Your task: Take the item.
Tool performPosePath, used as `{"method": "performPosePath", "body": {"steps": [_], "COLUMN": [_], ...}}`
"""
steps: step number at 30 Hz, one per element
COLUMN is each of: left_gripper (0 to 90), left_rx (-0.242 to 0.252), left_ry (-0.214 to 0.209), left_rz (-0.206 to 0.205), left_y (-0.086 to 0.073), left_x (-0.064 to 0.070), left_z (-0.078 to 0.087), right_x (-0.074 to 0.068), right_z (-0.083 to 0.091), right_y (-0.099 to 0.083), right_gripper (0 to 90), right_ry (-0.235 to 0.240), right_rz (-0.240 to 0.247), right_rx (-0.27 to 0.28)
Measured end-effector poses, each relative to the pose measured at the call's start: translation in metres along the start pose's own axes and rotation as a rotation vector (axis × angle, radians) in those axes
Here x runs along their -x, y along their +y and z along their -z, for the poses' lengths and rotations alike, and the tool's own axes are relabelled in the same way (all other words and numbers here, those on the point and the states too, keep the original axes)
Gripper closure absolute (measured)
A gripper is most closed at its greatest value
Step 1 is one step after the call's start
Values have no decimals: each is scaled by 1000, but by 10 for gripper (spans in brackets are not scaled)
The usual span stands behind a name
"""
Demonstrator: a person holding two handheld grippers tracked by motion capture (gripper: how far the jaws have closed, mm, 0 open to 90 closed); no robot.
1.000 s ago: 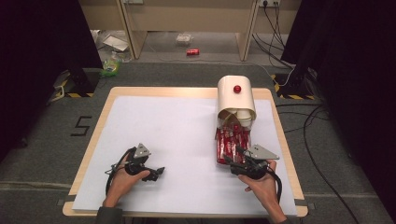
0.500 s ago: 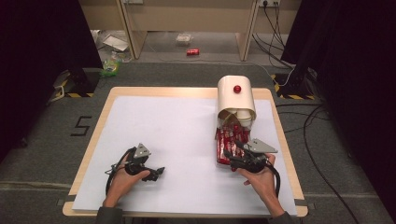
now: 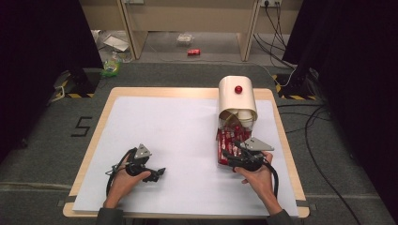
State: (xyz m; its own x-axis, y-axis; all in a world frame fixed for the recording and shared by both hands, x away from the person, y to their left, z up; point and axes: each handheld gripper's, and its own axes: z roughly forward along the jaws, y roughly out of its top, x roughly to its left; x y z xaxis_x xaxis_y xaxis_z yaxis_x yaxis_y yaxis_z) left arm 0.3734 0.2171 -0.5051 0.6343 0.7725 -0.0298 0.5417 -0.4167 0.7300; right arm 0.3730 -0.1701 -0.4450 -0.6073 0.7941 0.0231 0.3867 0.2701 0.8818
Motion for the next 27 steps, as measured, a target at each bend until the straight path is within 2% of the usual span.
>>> {"method": "performPosePath", "body": {"steps": [23,27], "left_gripper": [0,0], "left_rx": [0,0], "left_ry": [1,1], "left_rz": [-1,-1], "left_y": [0,0], "left_x": [0,0], "left_z": [0,0], "right_x": [2,4], "right_z": [-15,-19], "right_y": [0,-1], "right_gripper": [424,421], "right_ry": [10,10], "right_rz": [-10,-24], "right_rx": [-49,-58]}}
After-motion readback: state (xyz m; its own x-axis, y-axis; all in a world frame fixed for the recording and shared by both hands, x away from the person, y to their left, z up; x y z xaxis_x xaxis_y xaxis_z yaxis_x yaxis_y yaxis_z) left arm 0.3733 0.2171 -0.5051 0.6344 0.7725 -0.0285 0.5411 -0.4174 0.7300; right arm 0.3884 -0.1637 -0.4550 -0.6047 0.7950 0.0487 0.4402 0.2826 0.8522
